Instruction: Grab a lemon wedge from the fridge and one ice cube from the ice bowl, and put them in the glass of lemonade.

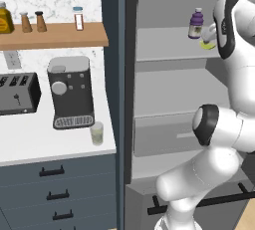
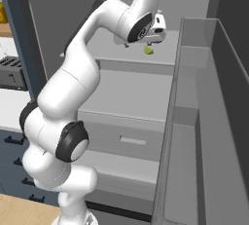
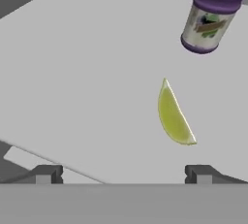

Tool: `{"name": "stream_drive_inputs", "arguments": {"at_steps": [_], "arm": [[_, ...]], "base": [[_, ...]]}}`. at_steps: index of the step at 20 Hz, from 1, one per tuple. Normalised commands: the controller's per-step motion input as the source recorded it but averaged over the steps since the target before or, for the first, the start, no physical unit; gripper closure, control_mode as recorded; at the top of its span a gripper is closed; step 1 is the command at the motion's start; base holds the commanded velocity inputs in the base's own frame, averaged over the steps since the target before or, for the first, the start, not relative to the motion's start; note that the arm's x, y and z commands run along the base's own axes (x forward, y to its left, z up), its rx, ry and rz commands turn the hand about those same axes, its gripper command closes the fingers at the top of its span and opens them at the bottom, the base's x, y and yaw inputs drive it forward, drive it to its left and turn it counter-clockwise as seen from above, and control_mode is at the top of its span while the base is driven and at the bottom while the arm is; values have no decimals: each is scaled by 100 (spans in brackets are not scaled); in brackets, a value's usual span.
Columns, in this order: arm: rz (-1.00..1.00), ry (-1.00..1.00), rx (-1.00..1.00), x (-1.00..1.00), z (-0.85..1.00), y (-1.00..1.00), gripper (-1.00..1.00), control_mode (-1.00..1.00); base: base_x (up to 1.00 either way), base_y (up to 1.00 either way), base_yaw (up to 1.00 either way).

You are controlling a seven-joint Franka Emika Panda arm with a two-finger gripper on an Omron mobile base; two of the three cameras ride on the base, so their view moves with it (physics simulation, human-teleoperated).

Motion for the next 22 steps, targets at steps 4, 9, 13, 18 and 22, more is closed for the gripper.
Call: {"name": "stream_drive_inputs", "arguments": {"at_steps": [4, 9, 13, 18, 22], "arm": [[3, 5, 0, 35, -10, -2, -100, -100], [2, 1, 0, 26, 0, -10, -100, -100], [0, 7, 0, 51, -11, -15, -100, -100], [0, 4, 0, 20, -24, -5, -100, -100], [0, 0, 0, 7, -3, -1, -100, -100]], "base": [[0, 0, 0], [0, 0, 0], [0, 0, 0], [0, 0, 0], [0, 0, 0]]}}
